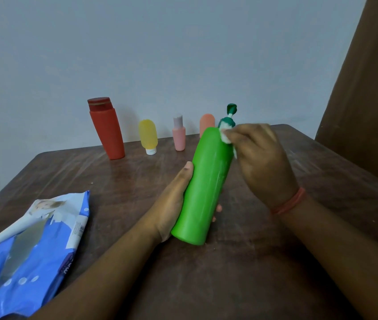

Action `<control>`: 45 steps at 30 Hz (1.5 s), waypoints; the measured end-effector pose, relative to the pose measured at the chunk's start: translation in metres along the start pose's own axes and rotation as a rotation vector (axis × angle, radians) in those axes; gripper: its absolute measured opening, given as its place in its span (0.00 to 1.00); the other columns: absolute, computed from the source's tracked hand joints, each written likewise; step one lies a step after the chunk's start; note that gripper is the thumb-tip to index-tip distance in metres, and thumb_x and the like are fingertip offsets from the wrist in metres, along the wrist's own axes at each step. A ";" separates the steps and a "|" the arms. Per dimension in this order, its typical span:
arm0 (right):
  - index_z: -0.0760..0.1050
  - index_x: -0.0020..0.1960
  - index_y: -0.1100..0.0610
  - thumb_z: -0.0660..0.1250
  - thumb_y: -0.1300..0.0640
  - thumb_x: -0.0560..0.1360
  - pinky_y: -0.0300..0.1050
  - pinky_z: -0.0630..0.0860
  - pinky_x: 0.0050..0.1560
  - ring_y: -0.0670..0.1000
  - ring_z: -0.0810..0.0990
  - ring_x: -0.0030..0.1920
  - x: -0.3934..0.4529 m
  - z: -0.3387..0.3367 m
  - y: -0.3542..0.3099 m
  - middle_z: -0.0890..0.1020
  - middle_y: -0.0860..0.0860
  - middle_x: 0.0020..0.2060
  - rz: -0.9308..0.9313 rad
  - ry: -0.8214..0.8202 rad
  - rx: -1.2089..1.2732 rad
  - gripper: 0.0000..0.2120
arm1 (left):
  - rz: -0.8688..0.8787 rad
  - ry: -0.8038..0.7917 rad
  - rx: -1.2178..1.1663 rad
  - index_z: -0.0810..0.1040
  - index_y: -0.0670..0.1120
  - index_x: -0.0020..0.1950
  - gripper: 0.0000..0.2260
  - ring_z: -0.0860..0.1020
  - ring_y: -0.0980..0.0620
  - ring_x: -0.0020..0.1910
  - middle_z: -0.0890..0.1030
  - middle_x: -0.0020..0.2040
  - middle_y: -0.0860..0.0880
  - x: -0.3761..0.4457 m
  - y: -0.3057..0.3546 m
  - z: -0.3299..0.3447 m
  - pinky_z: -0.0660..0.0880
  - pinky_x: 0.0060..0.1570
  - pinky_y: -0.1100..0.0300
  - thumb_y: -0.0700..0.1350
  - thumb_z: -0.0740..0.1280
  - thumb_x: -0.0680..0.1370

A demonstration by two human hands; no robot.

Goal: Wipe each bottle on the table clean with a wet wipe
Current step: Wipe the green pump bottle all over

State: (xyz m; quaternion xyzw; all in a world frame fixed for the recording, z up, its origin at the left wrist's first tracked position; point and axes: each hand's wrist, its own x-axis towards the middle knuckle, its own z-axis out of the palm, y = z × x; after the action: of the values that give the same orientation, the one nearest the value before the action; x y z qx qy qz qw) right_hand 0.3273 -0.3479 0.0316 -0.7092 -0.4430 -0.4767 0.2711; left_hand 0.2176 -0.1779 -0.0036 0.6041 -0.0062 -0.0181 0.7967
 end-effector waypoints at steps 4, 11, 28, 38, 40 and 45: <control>0.81 0.62 0.64 0.63 0.65 0.82 0.42 0.69 0.60 0.59 0.77 0.51 -0.003 -0.004 -0.002 0.82 0.59 0.52 -0.076 -0.014 -0.048 0.12 | 0.048 0.008 0.070 0.71 0.43 0.71 0.32 0.83 0.37 0.45 0.80 0.58 0.33 -0.001 0.000 0.001 0.81 0.44 0.42 0.65 0.58 0.77; 0.82 0.63 0.57 0.58 0.55 0.85 0.42 0.66 0.50 0.56 0.71 0.50 0.009 -0.015 0.017 0.75 0.59 0.48 0.067 -0.022 -0.054 0.16 | 0.109 0.005 0.196 0.74 0.55 0.68 0.20 0.83 0.34 0.46 0.82 0.56 0.36 -0.006 0.006 0.012 0.80 0.46 0.39 0.61 0.56 0.81; 0.80 0.58 0.56 0.64 0.69 0.79 0.45 0.77 0.61 0.48 0.81 0.57 -0.009 0.011 -0.009 0.82 0.53 0.54 0.699 0.087 0.702 0.12 | 0.044 0.030 0.099 0.70 0.43 0.71 0.31 0.83 0.36 0.44 0.78 0.59 0.30 -0.001 0.001 0.001 0.80 0.42 0.41 0.64 0.59 0.77; 0.68 0.69 0.65 0.63 0.61 0.78 0.57 0.73 0.69 0.58 0.79 0.61 0.005 -0.005 0.006 0.76 0.65 0.64 1.010 0.035 1.662 0.20 | -0.004 -0.114 0.140 0.69 0.38 0.70 0.32 0.84 0.42 0.38 0.84 0.45 0.38 -0.007 0.006 0.010 0.82 0.37 0.50 0.62 0.55 0.78; 0.70 0.66 0.64 0.65 0.61 0.76 0.55 0.75 0.67 0.57 0.80 0.59 0.004 -0.004 0.007 0.79 0.62 0.60 1.014 0.054 1.642 0.19 | -0.005 -0.110 0.133 0.69 0.37 0.71 0.32 0.84 0.42 0.37 0.84 0.44 0.38 -0.007 0.006 0.010 0.81 0.36 0.51 0.62 0.55 0.79; 0.74 0.52 0.56 0.74 0.57 0.73 0.44 0.80 0.50 0.48 0.82 0.46 0.008 0.001 0.004 0.85 0.50 0.43 0.943 0.139 1.184 0.11 | -0.038 -0.099 0.085 0.72 0.39 0.69 0.33 0.83 0.40 0.39 0.83 0.45 0.35 -0.004 0.003 0.005 0.81 0.39 0.49 0.65 0.56 0.78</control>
State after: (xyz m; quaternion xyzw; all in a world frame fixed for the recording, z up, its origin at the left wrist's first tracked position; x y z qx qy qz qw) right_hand 0.3326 -0.3462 0.0384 -0.5281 -0.2567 -0.0366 0.8087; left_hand 0.2134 -0.1816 0.0004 0.6357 -0.0350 -0.0631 0.7686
